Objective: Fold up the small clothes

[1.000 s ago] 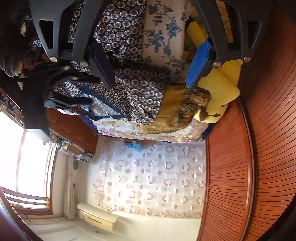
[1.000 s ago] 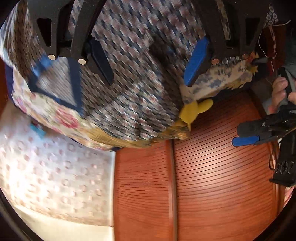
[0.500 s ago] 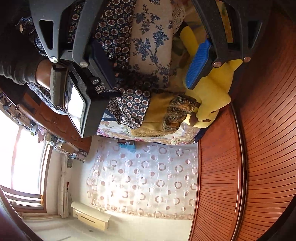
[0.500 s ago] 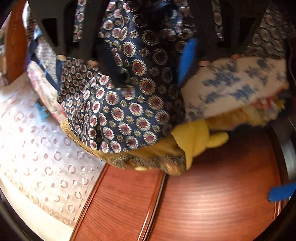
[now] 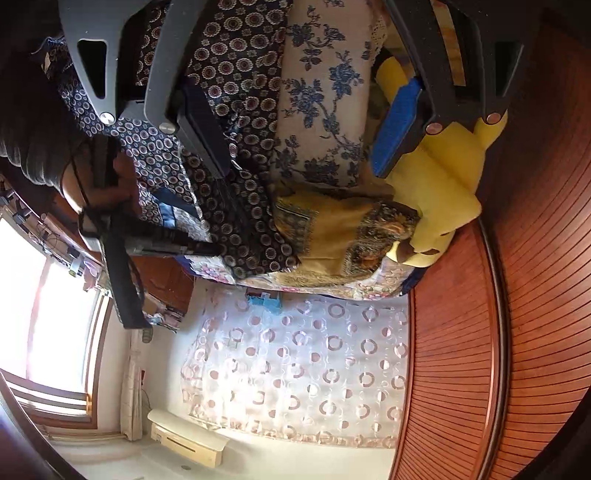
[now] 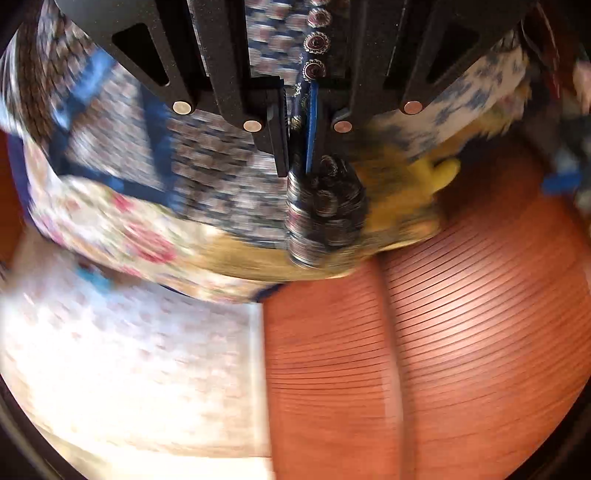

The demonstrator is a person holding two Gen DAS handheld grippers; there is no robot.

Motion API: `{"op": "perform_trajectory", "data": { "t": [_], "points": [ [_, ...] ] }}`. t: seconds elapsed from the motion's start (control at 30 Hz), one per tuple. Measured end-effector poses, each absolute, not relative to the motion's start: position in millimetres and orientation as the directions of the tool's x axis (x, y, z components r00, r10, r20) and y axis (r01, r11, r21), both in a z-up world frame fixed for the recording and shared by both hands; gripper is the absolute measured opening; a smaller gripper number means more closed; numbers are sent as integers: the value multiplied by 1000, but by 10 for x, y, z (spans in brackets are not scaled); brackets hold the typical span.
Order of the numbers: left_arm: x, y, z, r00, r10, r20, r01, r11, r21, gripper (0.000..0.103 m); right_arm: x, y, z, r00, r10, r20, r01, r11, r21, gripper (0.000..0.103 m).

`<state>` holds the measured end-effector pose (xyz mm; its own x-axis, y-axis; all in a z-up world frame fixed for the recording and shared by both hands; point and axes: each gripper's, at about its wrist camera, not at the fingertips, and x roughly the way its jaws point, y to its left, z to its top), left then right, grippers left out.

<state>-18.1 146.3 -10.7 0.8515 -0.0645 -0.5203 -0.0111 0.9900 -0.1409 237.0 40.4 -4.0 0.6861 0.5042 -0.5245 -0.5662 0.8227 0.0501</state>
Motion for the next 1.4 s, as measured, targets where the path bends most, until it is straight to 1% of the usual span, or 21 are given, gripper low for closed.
{"op": "perform_trajectory", "data": {
  "t": [0.03,0.07,0.1,0.13,0.17,0.23,0.33,0.43,0.5,0.6,0.7,0.83,1.0,1.07,1.13,1.23,1.4],
  "points": [
    [-161,1434,-122,849,-69,-525,-5,990,-138,79,2429,318,-74,716,453,-530,-517,855,32,20],
    [-136,1404,-139,845,-73,-530,0,991,-136,79,2440,288,-94,726,431,-535,-495,868,28,22],
    [-113,1379,-154,842,-79,-534,7,991,-137,79,2481,234,-122,724,423,-545,-484,874,36,28],
    [-84,1352,-169,838,-85,-539,13,991,-136,79,2516,190,-152,714,426,-556,-482,875,50,38],
    [-57,1321,-181,834,-89,-545,18,991,-133,79,2528,161,-168,710,428,-560,-482,874,57,41],
    [3,1267,-226,825,-95,-557,29,992,-126,79,2516,144,-183,693,449,-564,-502,862,68,42],
    [105,1183,-304,809,-95,-581,36,993,-111,79,2360,202,-209,636,512,-578,-579,811,82,42],
    [202,1131,-414,787,-79,-611,30,995,-90,79,2259,307,-280,569,540,-620,-638,766,81,42],
    [250,1087,-488,773,-78,-630,33,996,-83,79,2251,391,-397,548,522,-654,-650,758,60,42],
    [276,1057,-541,762,-87,-641,41,995,-86,79,2331,418,-590,570,434,-697,-618,786,-17,42],
    [295,996,-570,757,-96,-647,52,995,-87,79,2438,333,-687,568,410,-714,-590,807,-6,42],
    [359,887,-578,751,-103,-652,66,995,-80,79,2401,85,-598,584,430,-689,-576,817,21,42],
    [499,699,-551,747,-120,-653,88,993,-82,79,2121,-292,-362,658,424,-623,-546,838,-7,42],
    [567,637,-543,744,-127,-656,95,992,-84,79,1865,-454,-222,686,416,-596,-529,848,-18,48],
    [648,561,-541,737,-136,-663,102,991,-89,79,1673,-664,-164,712,400,-577,-507,862,-28,59],
    [769,421,-535,728,-150,-669,121,989,-90,79,1487,-1038,-138,736,373,-565,-465,885,-22,64],
    [941,145,-554,707,-168,-687,169,983,-67,79,1238,-1662,-218,770,298,-565,-364,931,-5,66]
  ]
}}
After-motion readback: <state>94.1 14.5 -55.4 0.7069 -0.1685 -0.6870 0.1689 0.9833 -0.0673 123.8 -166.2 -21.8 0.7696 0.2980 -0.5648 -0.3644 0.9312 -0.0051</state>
